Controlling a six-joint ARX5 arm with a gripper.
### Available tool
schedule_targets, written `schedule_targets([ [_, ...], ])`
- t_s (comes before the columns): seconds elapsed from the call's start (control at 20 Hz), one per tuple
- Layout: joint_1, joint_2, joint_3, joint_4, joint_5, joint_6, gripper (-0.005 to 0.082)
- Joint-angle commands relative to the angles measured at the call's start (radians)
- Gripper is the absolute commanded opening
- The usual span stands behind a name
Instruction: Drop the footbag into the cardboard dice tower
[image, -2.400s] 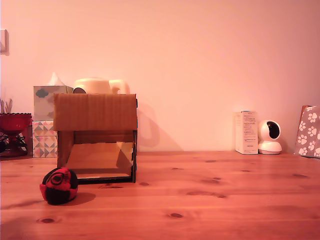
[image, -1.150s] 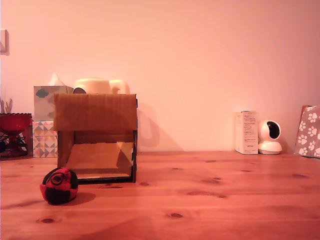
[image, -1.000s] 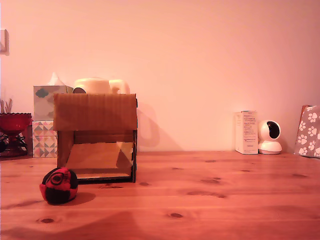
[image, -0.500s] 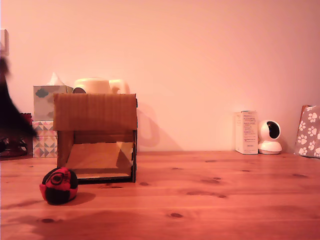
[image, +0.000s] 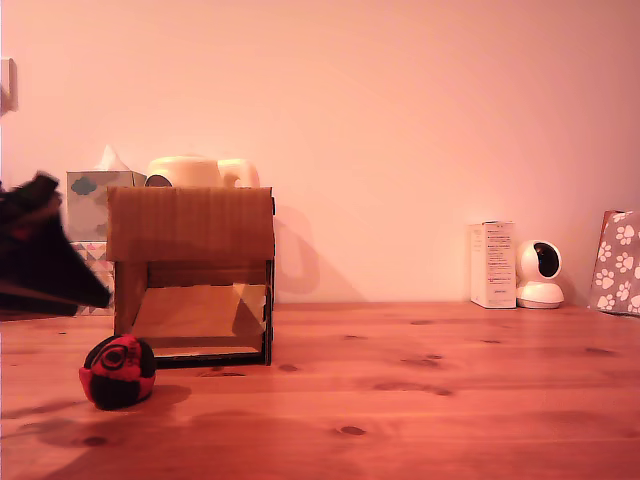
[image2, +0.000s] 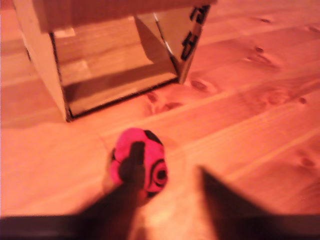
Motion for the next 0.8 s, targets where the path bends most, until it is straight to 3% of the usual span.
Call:
schedule_targets([
  [0.0, -0.003, 0.032, 0.002, 0.046, -0.001, 0.016, 0.0709],
  [0.45, -0.003, 0.327, 0.007, 0.339, -0.011, 0.024, 0.0709],
  [0.7, -0.003, 0.462, 0.052, 0.365, -0.011, 0.024, 0.0702],
  [0.75, -0.003, 0.480, 0.060, 0.364, -0.010, 0.024, 0.0664],
])
